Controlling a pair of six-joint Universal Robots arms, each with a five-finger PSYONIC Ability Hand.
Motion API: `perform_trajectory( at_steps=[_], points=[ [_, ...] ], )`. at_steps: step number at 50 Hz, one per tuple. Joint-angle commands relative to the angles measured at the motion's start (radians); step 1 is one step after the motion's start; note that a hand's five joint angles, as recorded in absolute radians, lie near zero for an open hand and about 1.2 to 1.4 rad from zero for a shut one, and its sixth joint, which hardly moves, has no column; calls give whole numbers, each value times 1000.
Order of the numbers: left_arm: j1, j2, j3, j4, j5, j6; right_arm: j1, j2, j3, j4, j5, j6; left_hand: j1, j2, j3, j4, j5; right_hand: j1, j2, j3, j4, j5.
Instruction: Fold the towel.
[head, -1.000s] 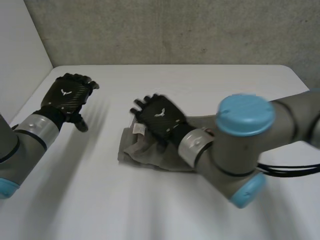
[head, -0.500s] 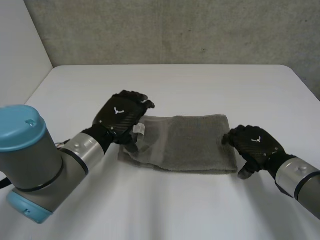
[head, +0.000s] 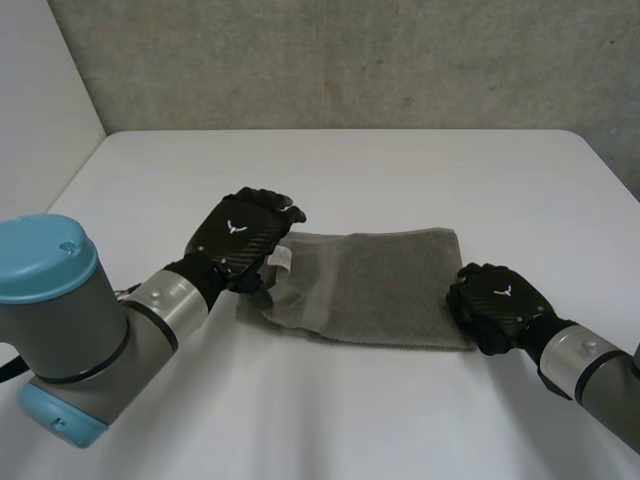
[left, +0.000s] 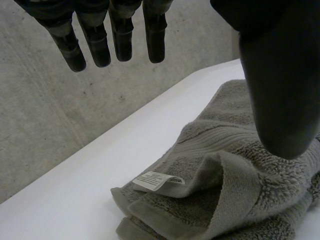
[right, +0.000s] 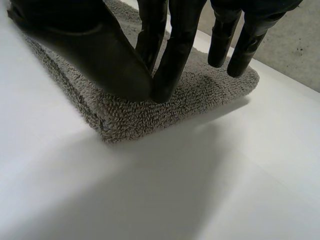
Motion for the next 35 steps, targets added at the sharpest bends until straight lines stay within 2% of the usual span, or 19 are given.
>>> perform_trajectory(
  at_steps=[1, 6, 18, 28, 30, 31, 32, 35],
  points=[
    [11, 2, -4, 1, 0, -2, -4, -9, 12, 5, 17, -1, -44, -35, -51, -59, -14, -473, -477, -43, -76, -497],
    [11, 2, -12, 1, 0, -2, -3, -60, 34, 4, 17, 2, -44, -35, -51, -59, -14, -669, -674, -43, -76, -693],
    [15, 5, -18, 5, 0, -3, 9, -57, 41, -13, 12, 5, -47, -38, -51, -59, -17, -622, -627, -43, -76, -646],
    [17, 5, -20, 7, 0, -3, 9, 9, 23, -72, 26, 2, -50, -41, -51, -59, -20, -326, -331, -43, -76, -350],
    [17, 4, -20, 7, 2, -3, 9, 35, 6, -67, 34, -7, -50, -41, -51, -59, -20, -116, -121, -43, -76, -140],
    [17, 4, -20, 7, 2, -3, 9, 35, 6, -67, 34, -7, -50, -41, -51, -59, -20, -115, -119, -43, -76, -139],
    [17, 4, -21, 7, 0, -3, 8, 37, 3, -65, 34, -7, -50, -41, -51, -59, -20, 89, 84, -43, -76, 65],
    [17, 5, -21, 7, 2, -3, -6, 21, 4, -59, 31, -7, -50, -41, -51, -59, -20, 102, 97, -43, -76, 78]
  ],
)
